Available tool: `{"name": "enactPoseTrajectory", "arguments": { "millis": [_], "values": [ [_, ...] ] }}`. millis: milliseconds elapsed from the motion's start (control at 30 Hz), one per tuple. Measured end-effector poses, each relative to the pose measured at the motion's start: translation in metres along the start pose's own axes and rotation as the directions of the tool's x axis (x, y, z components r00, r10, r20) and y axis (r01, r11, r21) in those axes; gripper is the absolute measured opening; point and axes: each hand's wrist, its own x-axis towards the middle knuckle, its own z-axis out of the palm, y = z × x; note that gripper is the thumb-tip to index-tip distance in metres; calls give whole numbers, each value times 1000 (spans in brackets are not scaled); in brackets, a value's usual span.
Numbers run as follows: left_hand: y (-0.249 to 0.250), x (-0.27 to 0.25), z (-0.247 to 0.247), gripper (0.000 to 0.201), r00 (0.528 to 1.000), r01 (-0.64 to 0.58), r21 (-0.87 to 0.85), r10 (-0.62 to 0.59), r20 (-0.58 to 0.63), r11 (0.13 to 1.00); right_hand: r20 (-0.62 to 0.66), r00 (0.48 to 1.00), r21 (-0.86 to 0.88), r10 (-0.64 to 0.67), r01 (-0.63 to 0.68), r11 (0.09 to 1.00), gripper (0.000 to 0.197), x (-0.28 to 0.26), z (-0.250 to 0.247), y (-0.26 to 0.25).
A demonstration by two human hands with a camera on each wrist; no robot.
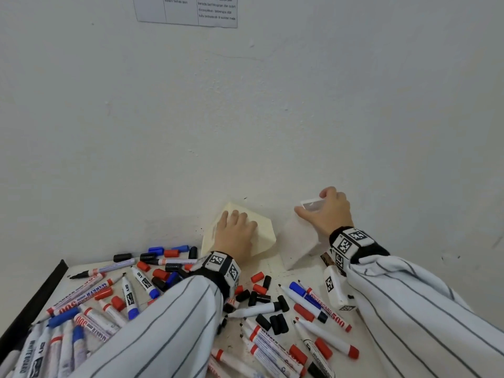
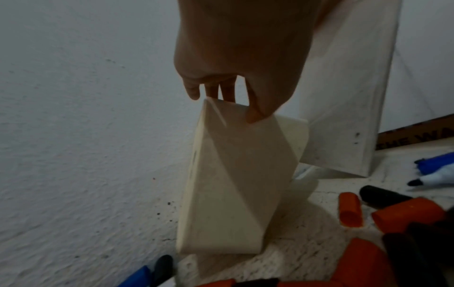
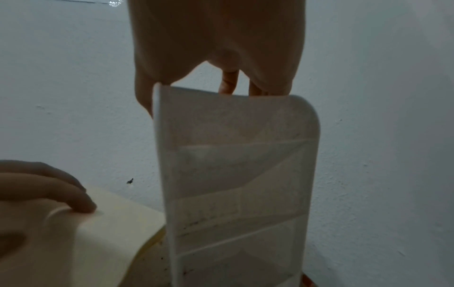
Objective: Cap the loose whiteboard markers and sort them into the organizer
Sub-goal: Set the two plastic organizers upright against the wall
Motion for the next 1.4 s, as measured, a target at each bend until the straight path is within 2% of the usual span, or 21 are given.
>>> {"name": "enactPoseTrajectory", "arguments": {
  "millis": [133,233,367,500,600,700,767,833,867,933,1000,1067,1167,1233,1333,1400],
  "values": [
    [25,4,11,73,988,132,18,-133,77,991,121,992,-148,29,-10,989,74,4,10,-2],
    [37,9,20,83,977,186,52,-190,94,981,131,991,-103,3,10,995,77,6,19,0],
    [41,14,33,74,982,146,56,-151,111,988,119,992,-186,38,-15,982,72,10,21,2],
    [39,14,37,59,984,136,25,-138,113,990,129,991,-81,24,-14,997,70,11,26,1],
    [36,11,39,62,980,136,71,-145,134,988,105,994,-21,34,-32,999,68,11,30,0],
    [29,11,44,59,992,72,72,-78,98,995,108,994,-9,23,-23,1000,66,9,32,1],
    [22,12,44,75,989,103,41,-106,99,994,109,994,16,15,-17,1000,67,9,33,2],
    [13,14,43,96,968,222,-16,-219,121,975,104,995,43,10,-14,999,67,9,35,3],
    [9,15,42,99,953,276,-73,-263,153,958,98,995,53,6,-11,999,67,9,36,3],
    [3,17,39,87,943,287,-155,-250,220,945,84,996,72,-2,-4,997,68,8,37,3],
    [-4,18,34,72,953,248,-181,-206,224,952,76,997,81,0,-6,997,67,6,38,3],
    [-12,17,28,69,958,251,-265,-200,206,931,85,996,88,14,-21,996,67,5,38,4],
    [-23,14,15,71,964,265,-495,-246,105,827,115,993,97,33,-44,994,70,4,39,4],
    [-31,10,7,70,946,265,-667,-323,39,696,125,991,92,47,-58,994,71,4,39,4],
    [-42,5,2,62,922,232,-863,-385,46,450,131,990,82,57,-68,994,72,3,40,3],
    [-46,3,6,54,917,228,-908,-391,80,351,135,989,77,58,-68,995,73,2,40,3]
  ]
}}
